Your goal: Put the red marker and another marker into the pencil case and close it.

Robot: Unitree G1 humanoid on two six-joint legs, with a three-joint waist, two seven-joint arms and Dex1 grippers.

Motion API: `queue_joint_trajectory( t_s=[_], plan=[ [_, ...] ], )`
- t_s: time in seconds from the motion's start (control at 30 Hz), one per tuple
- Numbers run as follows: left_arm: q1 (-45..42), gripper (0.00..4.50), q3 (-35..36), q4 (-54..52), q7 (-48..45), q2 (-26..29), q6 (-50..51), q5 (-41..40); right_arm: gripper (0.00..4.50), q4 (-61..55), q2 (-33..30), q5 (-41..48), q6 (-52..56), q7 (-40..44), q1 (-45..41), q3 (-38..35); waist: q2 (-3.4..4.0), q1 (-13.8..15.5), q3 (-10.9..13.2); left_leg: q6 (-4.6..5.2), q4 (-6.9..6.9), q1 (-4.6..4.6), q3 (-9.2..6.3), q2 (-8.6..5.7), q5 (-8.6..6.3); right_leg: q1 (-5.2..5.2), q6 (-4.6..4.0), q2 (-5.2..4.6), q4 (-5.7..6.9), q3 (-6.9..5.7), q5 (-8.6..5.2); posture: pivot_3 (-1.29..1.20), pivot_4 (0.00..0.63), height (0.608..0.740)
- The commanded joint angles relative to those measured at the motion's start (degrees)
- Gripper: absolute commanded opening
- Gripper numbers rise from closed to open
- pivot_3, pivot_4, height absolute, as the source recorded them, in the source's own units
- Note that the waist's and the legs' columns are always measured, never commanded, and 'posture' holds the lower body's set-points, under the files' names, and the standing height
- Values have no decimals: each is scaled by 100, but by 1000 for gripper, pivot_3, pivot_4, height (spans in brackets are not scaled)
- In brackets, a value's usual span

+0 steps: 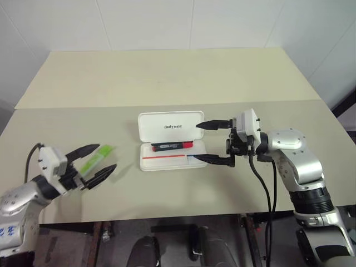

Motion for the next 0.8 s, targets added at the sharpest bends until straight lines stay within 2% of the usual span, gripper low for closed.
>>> queue_joint_trajectory(
  t_s=[0.03, 0.23, 0.6, 0.8],
  plan=[
    [51, 4500, 397, 105, 81, 39, -129, -148, 4468, -302, -135, 123, 10, -184, 34, -256, 0, 14, 0, 0, 0, -4, -1, 0, 0, -1, 0, 1, -1, -5, 0, 0, 150, 740],
    [-168, 4500, 411, 996, 37, 154, -391, 121, 4468, -386, -242, 77, -18, -274, 95, -225, 0, 12, 0, 1, -1, -5, 0, -1, 0, 0, 3, 1, -11, -42, 1, 0, 150, 740],
    [-1041, 4500, -296, 2310, -43, 144, -626, 647, 4468, -677, -315, 145, 130, -539, 149, -300, -1, 11, -1, 3, -5, -8, 1, 0, -2, 0, 6, 2, -15, -47, 2, 0, 150, 740],
    [-1204, 4500, -524, 2731, 191, 79, -905, 965, 4468, -899, -398, 218, 222, -689, 277, -374, -2, 1, -1, 3, -7, -8, 1, 1, -2, -1, 6, 1, -15, -46, 3, 0, 150, 740]
  ],
)
